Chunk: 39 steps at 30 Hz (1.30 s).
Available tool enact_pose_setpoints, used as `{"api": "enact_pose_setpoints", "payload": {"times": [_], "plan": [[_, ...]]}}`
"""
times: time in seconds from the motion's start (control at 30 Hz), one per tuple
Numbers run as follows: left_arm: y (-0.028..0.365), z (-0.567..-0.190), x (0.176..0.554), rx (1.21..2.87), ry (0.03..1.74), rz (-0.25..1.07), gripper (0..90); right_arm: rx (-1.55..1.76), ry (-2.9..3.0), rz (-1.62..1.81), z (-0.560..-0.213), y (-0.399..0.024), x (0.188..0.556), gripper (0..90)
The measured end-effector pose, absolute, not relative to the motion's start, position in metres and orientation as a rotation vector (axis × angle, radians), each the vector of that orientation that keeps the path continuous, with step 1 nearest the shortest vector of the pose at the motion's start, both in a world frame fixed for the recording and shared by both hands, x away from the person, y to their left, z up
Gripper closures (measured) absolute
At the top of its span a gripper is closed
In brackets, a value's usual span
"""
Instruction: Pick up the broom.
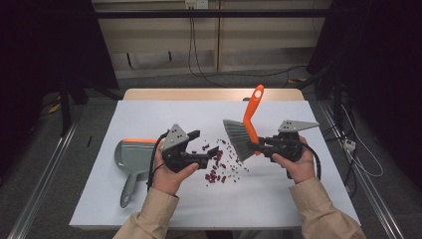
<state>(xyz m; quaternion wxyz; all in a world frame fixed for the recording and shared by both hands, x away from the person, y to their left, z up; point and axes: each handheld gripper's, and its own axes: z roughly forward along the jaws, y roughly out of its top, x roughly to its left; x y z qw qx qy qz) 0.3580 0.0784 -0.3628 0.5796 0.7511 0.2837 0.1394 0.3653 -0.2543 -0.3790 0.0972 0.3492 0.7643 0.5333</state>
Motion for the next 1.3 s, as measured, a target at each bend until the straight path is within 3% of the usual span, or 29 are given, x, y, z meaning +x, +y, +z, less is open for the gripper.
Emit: {"api": "enact_pose_setpoints", "payload": {"times": [0.53, 1.3], "plan": [[0.107, -0.371, 0.356, 1.766, 0.722, 0.38, 8.1, 1.103, 2.227, 1.41, -0.381, -0.268, 0.369, 70.4], [0.132, -0.38, 0.353, 1.764, 0.757, 0.401, 7.5, 1.166, 2.292, 1.119, -0.393, -0.285, 0.379, 70.4]]}}
